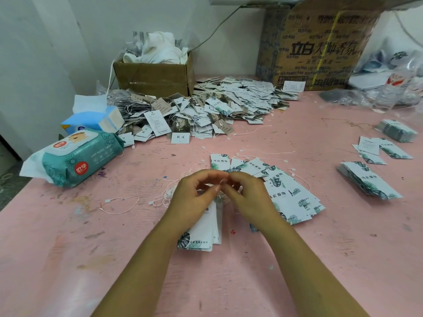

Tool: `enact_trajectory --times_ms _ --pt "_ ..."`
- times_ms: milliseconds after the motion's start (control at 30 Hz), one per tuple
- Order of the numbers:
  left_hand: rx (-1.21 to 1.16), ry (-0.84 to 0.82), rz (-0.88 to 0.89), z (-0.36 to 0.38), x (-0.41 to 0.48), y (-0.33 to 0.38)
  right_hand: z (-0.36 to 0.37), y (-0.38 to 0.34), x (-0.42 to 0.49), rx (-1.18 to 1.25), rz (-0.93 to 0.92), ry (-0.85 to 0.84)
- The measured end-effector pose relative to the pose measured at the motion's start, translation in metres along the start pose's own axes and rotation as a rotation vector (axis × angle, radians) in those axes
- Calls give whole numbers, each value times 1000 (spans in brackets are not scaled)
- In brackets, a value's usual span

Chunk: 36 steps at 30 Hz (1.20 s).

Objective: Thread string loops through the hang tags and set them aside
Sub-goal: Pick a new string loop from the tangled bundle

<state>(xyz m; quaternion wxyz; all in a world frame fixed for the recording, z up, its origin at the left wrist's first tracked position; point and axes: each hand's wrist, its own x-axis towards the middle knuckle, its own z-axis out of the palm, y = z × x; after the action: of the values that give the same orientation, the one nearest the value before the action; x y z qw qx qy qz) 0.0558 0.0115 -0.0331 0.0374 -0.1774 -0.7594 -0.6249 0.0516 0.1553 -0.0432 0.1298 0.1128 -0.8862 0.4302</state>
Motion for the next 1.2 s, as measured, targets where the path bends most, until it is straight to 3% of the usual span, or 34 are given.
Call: enact_trajectory --times_ms 200,433,800,1033,1200 --pt "9 19 -29 1 2 -4 -6 3 2 58 68 204" --pt "159 3 -29 2 2 -9 -11 -2 2 318 123 366" --pt "116 35 -21 2 3 -10 -11 -2 2 192 116 265" --pt "28 72 -13 2 3 -9 -10 -9 -4 95 -124 75" --pt "12 85 -20 3 3 -12 -5 -4 -3 -80 -179 78"
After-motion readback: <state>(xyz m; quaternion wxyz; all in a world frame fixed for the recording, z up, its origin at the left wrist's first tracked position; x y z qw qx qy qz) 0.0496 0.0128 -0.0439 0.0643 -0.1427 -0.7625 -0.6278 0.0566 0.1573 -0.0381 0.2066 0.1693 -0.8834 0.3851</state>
